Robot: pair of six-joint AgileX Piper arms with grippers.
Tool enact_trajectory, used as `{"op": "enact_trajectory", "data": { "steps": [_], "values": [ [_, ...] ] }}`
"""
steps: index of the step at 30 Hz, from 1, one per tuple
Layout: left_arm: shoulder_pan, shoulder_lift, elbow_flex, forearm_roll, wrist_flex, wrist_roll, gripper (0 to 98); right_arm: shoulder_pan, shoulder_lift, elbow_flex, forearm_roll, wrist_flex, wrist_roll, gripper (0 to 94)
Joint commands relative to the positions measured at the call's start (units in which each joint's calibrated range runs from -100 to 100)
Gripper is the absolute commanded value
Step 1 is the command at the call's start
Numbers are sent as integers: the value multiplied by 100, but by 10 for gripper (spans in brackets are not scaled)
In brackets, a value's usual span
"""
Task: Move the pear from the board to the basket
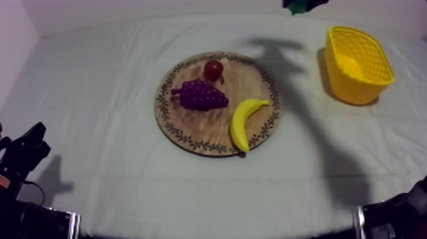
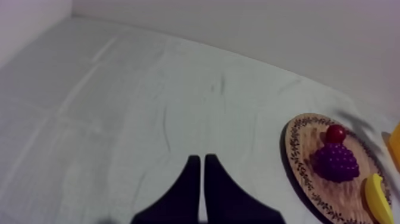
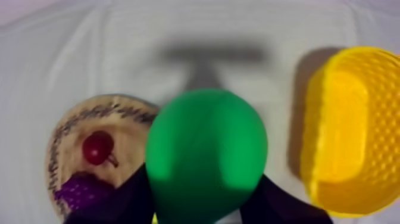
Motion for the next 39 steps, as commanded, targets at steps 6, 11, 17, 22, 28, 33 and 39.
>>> {"op": "enact_trajectory", "data": {
  "steps": [6,11,17,22,28,33,39],
  "values": [
    [1,2,-2,1,2,0,1,596,-123,388,41,-165,159,368],
    [1,2,-2,1,2,0,1,986,-202,559,52,-301,287,372],
    [1,2,-2,1,2,0,1,1433,-238,680,47,-473,433,374],
    [1,2,-2,1,2,0,1,1715,-174,860,42,-699,532,373],
    [1,2,-2,1,2,0,1,1798,71,1419,106,-1050,588,390],
    [1,2,-2,1,2,0,1,1789,378,1753,139,-1181,664,444],
    [1,2,-2,1,2,0,1,1831,666,1818,59,-1164,875,569]
  ]
}}
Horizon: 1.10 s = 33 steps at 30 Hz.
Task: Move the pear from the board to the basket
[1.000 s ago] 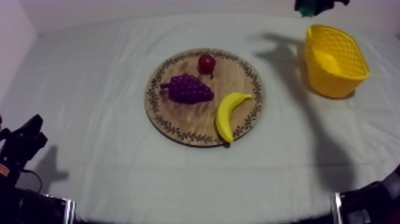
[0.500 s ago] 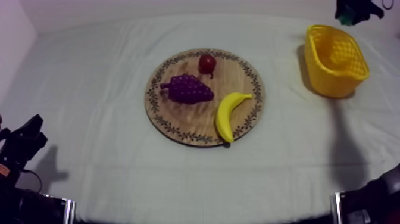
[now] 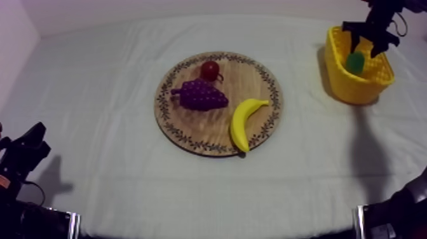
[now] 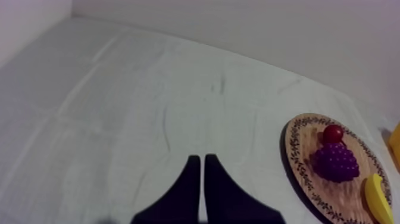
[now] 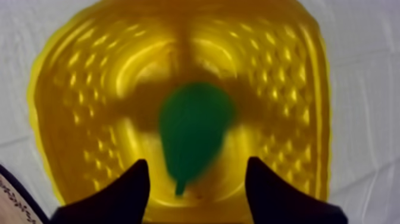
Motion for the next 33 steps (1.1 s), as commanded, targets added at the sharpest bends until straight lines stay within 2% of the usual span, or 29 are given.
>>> {"op": "enact_trajectory", "data": {
  "steps": [1,11,19,26,29,33],
  "values": [
    [1,2,-2,1,2,0,1,27,65,-34,-64,46,92,585],
    [1,2,-2,1,2,0,1,148,-350,-30,-366,-93,537,663],
    [1,2,-2,1,2,0,1,117,-1764,430,-542,-439,637,599],
    [1,2,-2,1,2,0,1,-138,-3160,1567,-496,-1346,360,509],
    [1,2,-2,1,2,0,1,-172,-3824,2188,-605,-1934,352,448],
    [1,2,-2,1,2,0,1,-110,-4789,3077,-909,-2781,525,370]
  ]
}}
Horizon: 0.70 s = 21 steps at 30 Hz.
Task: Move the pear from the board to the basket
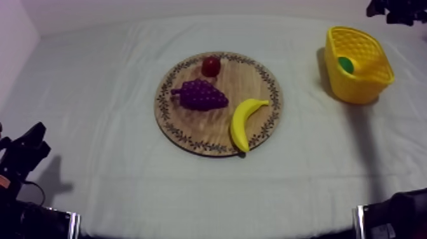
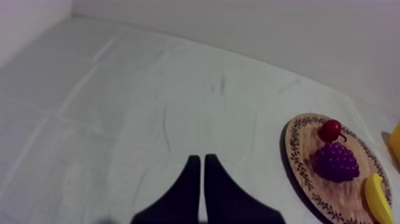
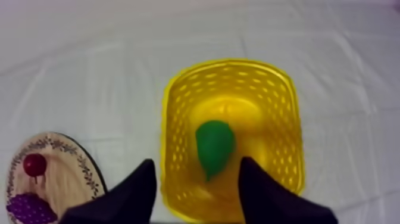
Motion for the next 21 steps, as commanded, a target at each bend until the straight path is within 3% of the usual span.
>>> {"op": "enact_trajectory", "data": {
  "steps": [1,9,13,21],
  "values": [
    [1,2,-2,1,2,0,1,41,-986,840,-223,-732,167,353],
    [1,2,-2,1,2,0,1,82,-3127,2980,-581,-2164,479,178],
    [1,2,-2,1,2,0,1,100,-4170,4191,-1007,-2880,882,72],
    [1,2,-2,1,2,0,1,-15,-6026,6087,-1470,-3186,1273,6]
  ]
}}
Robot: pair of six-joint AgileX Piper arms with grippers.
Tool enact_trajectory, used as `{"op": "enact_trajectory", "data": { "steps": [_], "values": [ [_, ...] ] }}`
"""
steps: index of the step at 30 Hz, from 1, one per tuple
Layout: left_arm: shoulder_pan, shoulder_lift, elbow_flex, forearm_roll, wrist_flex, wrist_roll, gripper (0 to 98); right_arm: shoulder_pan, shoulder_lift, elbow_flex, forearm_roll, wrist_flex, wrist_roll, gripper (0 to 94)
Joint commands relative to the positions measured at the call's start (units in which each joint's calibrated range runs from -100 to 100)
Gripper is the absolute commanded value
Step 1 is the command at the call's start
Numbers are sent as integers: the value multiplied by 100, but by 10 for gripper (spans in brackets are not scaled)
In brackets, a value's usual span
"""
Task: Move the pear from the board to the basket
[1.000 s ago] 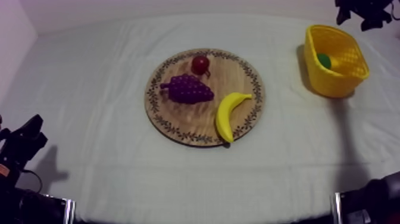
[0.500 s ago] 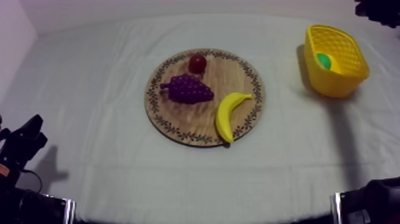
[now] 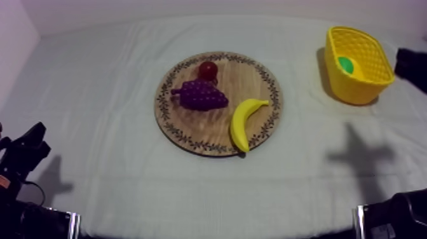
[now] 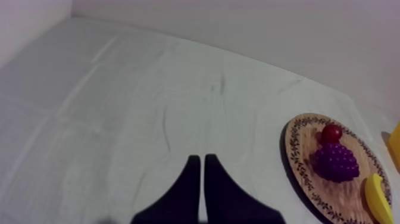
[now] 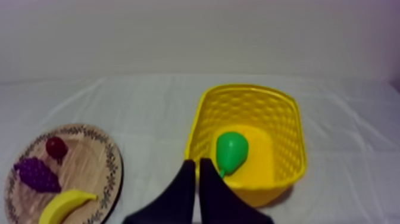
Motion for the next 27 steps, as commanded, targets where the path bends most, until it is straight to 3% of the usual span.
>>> {"op": "enact_trajectory", "data": {
  "steps": [1,6,7,10,13,15,18,24,27],
  "values": [
    [1,2,-2,1,2,0,1,-6,-1082,1100,-168,43,157,5],
    [1,2,-2,1,2,0,1,84,-2097,2079,-492,151,159,3],
    [1,2,-2,1,2,0,1,94,-2271,2231,-441,198,47,3],
    [1,2,-2,1,2,0,1,100,-2745,2474,-139,593,-419,3],
    [1,2,-2,1,2,0,1,122,-3033,2591,386,1065,-1660,3],
    [1,2,-2,1,2,0,1,132,-3111,2686,647,1114,-2059,3],
    [1,2,-2,1,2,0,1,138,-3160,2783,817,1077,-1698,3],
    [1,2,-2,1,2,0,1,154,-3182,2880,889,874,-17,3],
    [1,2,-2,1,2,0,1,156,-3184,2890,895,846,311,3]
  ]
}}
